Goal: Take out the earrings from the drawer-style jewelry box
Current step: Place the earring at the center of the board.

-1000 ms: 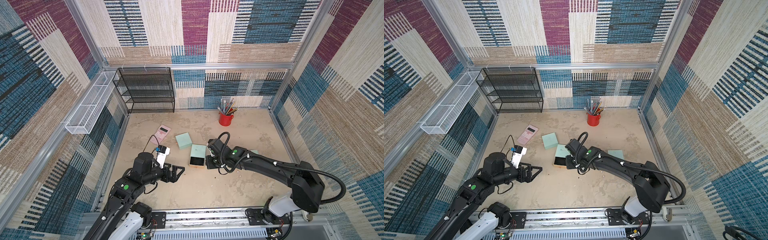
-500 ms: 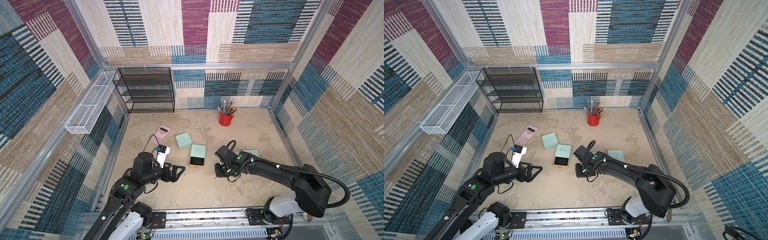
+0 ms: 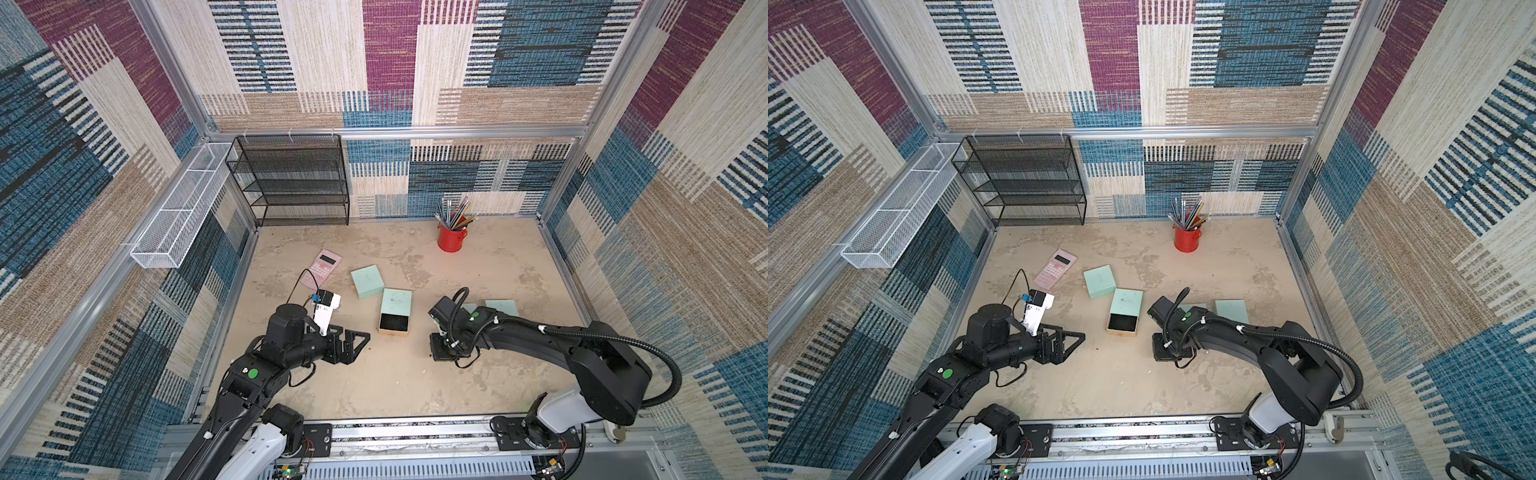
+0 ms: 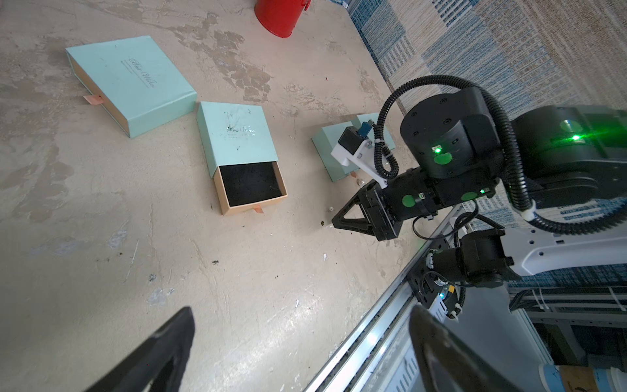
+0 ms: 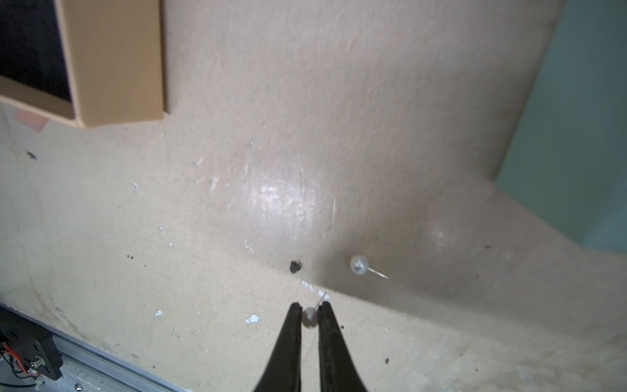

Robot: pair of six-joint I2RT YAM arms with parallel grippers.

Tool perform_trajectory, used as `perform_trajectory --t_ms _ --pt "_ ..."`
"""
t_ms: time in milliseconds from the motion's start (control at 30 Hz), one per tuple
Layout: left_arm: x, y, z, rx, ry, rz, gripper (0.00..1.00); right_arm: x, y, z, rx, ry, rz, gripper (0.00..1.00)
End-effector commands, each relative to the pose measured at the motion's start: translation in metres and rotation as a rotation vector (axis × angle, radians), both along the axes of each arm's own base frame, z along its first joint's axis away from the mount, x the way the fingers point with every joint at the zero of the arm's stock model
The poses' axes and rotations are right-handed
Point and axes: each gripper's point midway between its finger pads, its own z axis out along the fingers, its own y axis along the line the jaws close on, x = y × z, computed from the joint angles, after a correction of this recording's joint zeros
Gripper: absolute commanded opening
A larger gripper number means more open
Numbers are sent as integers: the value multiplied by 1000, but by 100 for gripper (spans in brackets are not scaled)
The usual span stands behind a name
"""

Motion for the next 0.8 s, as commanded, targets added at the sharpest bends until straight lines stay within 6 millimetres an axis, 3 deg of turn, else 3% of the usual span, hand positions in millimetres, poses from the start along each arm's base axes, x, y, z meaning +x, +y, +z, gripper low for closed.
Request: perform_trajectory --t_ms 0,767 --pt "1 -2 4 -16 -14 -6 99 5 4 0 7 -16 10 13" --pt "2 -3 3 -15 -9 -6 98 13 3 -11 -24 -19 7 18"
